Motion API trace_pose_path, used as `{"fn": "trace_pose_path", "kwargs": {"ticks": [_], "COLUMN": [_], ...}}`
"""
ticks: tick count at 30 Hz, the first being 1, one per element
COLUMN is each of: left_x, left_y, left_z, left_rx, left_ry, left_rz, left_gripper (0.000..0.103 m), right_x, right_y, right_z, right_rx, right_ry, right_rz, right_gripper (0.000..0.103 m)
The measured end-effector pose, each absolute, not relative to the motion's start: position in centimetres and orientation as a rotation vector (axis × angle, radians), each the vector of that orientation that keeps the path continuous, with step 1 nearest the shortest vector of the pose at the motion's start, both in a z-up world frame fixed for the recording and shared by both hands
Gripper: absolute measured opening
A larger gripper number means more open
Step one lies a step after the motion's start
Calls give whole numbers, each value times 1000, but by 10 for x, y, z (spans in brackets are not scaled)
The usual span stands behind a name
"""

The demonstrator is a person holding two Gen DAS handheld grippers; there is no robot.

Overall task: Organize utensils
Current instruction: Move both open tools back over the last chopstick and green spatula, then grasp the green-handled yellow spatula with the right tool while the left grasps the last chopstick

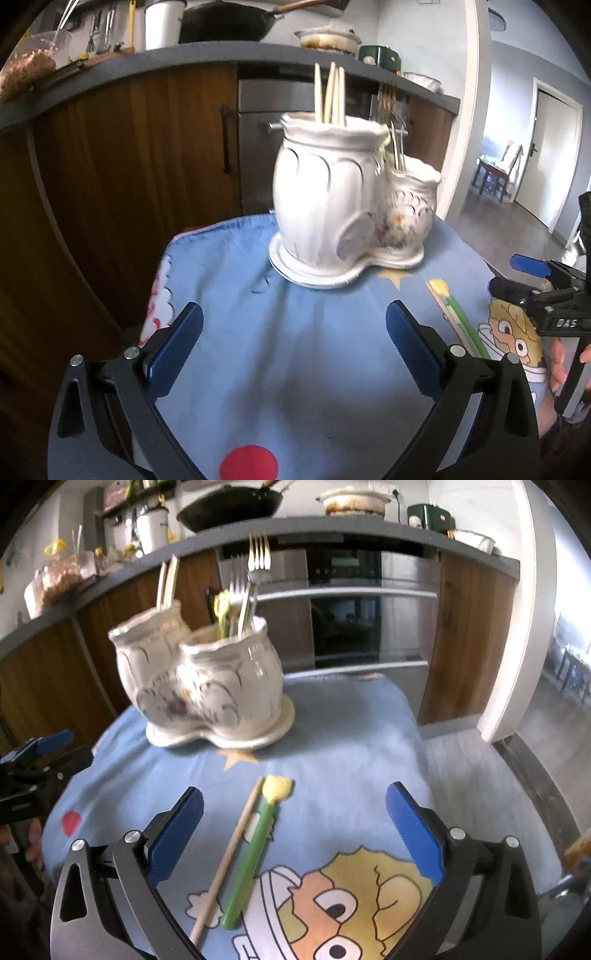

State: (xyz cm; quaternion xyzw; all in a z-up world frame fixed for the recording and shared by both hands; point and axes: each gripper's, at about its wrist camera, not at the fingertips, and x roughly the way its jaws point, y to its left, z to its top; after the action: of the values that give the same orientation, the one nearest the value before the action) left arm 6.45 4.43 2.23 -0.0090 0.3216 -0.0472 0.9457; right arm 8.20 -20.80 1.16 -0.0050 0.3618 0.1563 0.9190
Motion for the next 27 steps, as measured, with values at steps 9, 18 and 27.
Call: {"fn": "trace_pose_path", "kwargs": {"ticks": [9,18,27], "left_x": [66,66,64], "left_y": [30,23,18], "left_z": [10,4,5], "left_rx": [-5,10,3], "left_ry": [698,719,723], "left_rz": [-132,-152,-165], "left_gripper": [98,98,98], "right_x": [83,83,90], "right_y": [-199,-196,-179], "right_z": [-5,-14,-19], "right_rx": [-74,-53,-43], "right_ry": [819,902,961], "right_rz": [319,369,414], "right_gripper": [96,64,26]}}
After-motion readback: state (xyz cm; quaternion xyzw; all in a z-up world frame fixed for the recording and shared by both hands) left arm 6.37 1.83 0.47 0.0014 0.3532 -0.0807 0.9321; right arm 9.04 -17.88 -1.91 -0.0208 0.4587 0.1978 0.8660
